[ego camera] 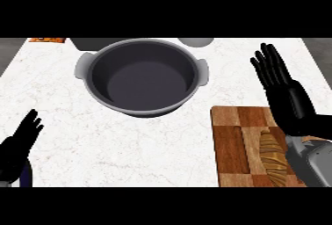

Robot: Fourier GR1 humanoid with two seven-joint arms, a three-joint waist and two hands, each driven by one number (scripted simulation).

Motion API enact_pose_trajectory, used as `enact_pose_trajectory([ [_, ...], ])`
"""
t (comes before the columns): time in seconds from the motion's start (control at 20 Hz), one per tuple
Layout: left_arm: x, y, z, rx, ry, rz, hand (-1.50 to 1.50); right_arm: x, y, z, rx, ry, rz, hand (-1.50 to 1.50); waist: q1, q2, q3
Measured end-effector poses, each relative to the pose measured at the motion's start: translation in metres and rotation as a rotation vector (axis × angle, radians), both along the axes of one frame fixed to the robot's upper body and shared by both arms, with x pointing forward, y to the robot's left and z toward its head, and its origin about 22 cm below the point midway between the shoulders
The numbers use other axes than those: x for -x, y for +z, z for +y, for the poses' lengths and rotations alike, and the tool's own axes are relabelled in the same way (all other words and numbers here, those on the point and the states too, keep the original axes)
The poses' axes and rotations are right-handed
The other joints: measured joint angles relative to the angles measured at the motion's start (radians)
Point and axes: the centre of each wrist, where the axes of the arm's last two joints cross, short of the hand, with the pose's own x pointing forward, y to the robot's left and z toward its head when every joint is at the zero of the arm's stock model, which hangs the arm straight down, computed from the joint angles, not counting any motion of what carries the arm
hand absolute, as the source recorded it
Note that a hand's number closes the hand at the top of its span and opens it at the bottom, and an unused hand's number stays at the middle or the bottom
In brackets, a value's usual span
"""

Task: Pick the croissant from the cutting board and place it in the pot

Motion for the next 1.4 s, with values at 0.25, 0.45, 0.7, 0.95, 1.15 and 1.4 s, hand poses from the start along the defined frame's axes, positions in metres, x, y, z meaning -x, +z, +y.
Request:
enact_pose_trajectory([
  [0.25, -0.015, -0.004, -0.037, 0.033, -0.136, -0.018, 0.0, 0.02, -0.029, -0.019, 0.139, 0.006, 0.172, 1.5, -0.032, 0.002, 0.013],
  [0.45, -0.017, -0.009, -0.059, 0.069, -0.235, 0.0, 0.0, 0.027, -0.04, -0.063, 0.384, -0.23, 0.157, -1.5, -0.087, -0.004, 0.011],
  [0.7, -0.017, -0.018, -0.082, 0.102, -0.301, 0.01, 0.0, 0.058, -0.055, -0.055, 0.299, -0.441, -0.093, -1.5, -0.099, -0.01, 0.019],
  [0.95, -0.026, -0.02, -0.107, 0.101, -0.361, 0.017, 0.0, 0.109, -0.036, -0.057, 0.299, -0.477, -0.163, -1.5, -0.067, -0.005, 0.018],
  [1.15, -0.027, -0.021, -0.113, 0.109, -0.381, 0.02, 0.0, 0.132, -0.011, -0.065, 0.38, -0.461, -0.011, -1.5, -0.05, -0.003, 0.017],
  [1.4, -0.033, -0.022, -0.117, 0.108, -0.403, 0.016, 0.0, 0.139, 0.024, -0.064, 0.403, -0.443, 0.175, -1.5, -0.031, 0.001, 0.017],
])
